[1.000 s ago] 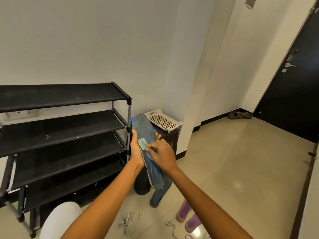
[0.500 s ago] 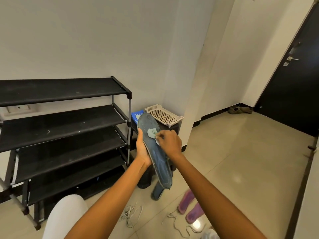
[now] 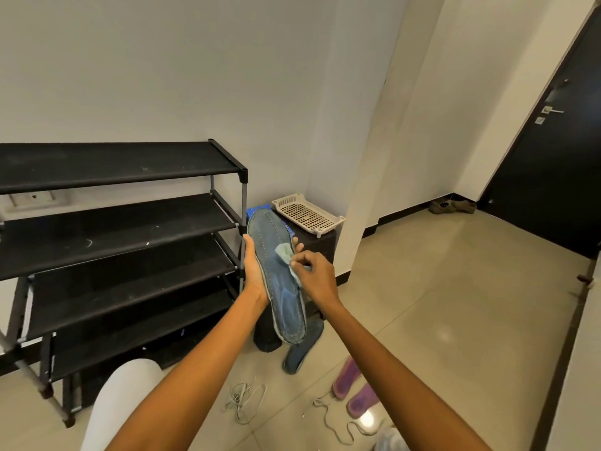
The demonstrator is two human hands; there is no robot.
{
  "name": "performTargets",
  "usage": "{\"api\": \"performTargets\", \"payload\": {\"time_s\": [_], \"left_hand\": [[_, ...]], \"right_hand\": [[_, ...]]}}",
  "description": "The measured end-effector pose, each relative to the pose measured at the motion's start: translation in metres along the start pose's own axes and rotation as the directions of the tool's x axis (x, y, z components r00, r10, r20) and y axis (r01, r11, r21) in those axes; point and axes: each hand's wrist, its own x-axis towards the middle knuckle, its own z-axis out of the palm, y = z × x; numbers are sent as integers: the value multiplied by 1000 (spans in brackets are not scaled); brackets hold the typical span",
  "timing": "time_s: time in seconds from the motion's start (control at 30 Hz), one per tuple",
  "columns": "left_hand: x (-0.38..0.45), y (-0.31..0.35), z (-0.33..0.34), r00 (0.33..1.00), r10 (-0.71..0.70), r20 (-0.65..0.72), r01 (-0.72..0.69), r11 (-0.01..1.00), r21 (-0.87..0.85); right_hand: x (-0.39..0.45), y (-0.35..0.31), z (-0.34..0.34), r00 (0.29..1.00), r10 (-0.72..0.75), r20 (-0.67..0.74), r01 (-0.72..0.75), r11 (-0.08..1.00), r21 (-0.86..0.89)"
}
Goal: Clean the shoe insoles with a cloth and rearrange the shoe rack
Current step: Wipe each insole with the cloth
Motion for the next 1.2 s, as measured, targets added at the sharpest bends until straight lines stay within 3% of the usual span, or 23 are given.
{"api": "performTargets", "payload": {"time_s": [0.1,0.17,0.23,0.37,0.47,0.57,0.63,0.73,0.93,1.07,1.2], "left_hand": [[-4,-11,3,1000,-1,-9,1,1000,31],[-8,-23,6,1000,1,-31,1,999,49],[-8,-28,4,997,49,-59,-47,998,38],[-3,-17,-7,998,34,-62,-37,998,-56],[1,-20,-6,999,-28,-42,27,999,-37],[2,-18,5,999,-43,-8,43,999,7],[4,-10,4,999,-40,-4,39,999,-22],[5,-2,-1,1000,14,-28,-17,996,-85],[1,1,8,1000,-6,29,7,1000,-31],[-6,-13,9,999,30,38,-30,1000,2],[-2,-28,4,999,22,-45,-22,1000,7]], "right_hand": [[5,-1,2,992,53,-114,-55,998,-10],[6,-4,5,988,13,-157,-41,983,-178],[-2,-7,14,988,-117,-97,79,939,-335],[-23,-2,11,958,-255,129,284,886,-366],[-4,6,-7,980,-193,51,191,831,-522],[0,2,-3,984,-177,-28,145,880,-452],[-12,1,3,969,-238,58,243,902,-357],[-14,10,-5,951,-287,118,310,874,-375],[-3,12,-3,992,-122,25,124,968,-216],[3,10,-1,989,-5,-148,-6,997,-71],[-5,9,11,982,-148,-116,95,923,-374]]}}
